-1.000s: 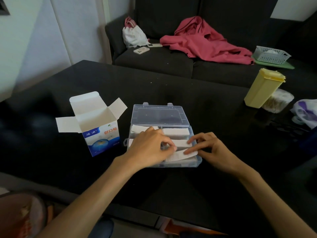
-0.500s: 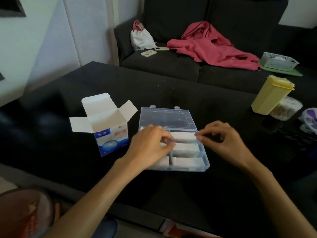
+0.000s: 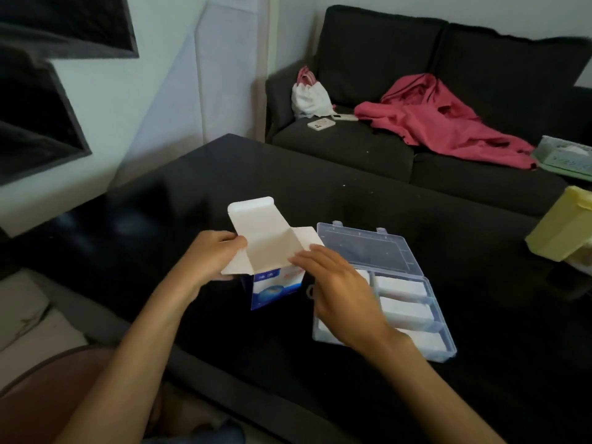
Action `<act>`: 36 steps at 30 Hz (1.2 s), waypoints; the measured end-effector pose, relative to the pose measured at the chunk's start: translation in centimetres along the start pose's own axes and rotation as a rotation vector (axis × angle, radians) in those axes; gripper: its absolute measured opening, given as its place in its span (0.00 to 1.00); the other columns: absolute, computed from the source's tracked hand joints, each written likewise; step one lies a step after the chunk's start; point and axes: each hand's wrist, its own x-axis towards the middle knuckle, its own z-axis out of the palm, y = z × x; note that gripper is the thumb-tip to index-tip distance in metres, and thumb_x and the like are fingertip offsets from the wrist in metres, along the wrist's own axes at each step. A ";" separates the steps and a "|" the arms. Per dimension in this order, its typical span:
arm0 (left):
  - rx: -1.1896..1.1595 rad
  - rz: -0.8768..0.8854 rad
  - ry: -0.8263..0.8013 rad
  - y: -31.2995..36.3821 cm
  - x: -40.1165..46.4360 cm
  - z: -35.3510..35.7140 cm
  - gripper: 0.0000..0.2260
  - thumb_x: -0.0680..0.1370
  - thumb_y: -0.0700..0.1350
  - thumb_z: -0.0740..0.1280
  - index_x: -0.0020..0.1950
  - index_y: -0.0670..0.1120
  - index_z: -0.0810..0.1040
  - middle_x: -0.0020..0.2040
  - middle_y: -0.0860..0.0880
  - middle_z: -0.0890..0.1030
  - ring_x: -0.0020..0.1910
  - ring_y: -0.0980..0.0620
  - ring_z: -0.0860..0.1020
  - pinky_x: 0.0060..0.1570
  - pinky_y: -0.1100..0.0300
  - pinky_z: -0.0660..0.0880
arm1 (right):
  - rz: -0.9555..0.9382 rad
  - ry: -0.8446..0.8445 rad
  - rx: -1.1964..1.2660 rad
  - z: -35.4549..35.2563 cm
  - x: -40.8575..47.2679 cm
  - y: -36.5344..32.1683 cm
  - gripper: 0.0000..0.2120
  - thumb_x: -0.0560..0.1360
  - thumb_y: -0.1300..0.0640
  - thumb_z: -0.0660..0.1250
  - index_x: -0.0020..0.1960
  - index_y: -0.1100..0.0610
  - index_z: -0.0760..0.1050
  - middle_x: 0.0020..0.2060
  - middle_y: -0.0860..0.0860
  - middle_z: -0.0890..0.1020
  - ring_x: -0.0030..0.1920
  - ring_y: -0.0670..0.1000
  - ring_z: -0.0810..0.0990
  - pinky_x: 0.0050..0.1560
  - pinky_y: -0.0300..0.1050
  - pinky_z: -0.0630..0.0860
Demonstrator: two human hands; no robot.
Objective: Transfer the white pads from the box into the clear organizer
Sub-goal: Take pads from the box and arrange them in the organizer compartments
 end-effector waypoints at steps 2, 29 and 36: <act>-0.085 0.060 -0.107 -0.1 -0.4 -0.6 0.06 0.76 0.41 0.66 0.49 0.44 0.82 0.46 0.47 0.81 0.45 0.51 0.78 0.40 0.59 0.74 | -0.059 0.067 -0.040 -0.1 -1.1 0.6 0.19 0.74 0.61 0.64 0.63 0.51 0.75 0.62 0.48 0.77 0.66 0.52 0.72 0.65 0.50 0.67; 0.041 0.363 -0.132 -1.1 -0.5 -0.6 0.09 0.72 0.44 0.73 0.51 0.47 0.84 0.49 0.51 0.84 0.52 0.55 0.81 0.60 0.49 0.75 | 0.243 -0.588 -0.072 2.7 7.1 -4.2 0.24 0.78 0.64 0.58 0.72 0.62 0.57 0.68 0.61 0.65 0.64 0.59 0.70 0.62 0.48 0.68; 0.055 0.362 -0.112 -0.8 -0.7 -0.2 0.11 0.73 0.44 0.72 0.54 0.46 0.83 0.52 0.50 0.84 0.53 0.55 0.80 0.62 0.51 0.74 | 0.288 -0.528 -0.137 3.3 6.7 -4.6 0.29 0.77 0.61 0.60 0.74 0.60 0.52 0.70 0.61 0.60 0.68 0.61 0.65 0.66 0.50 0.65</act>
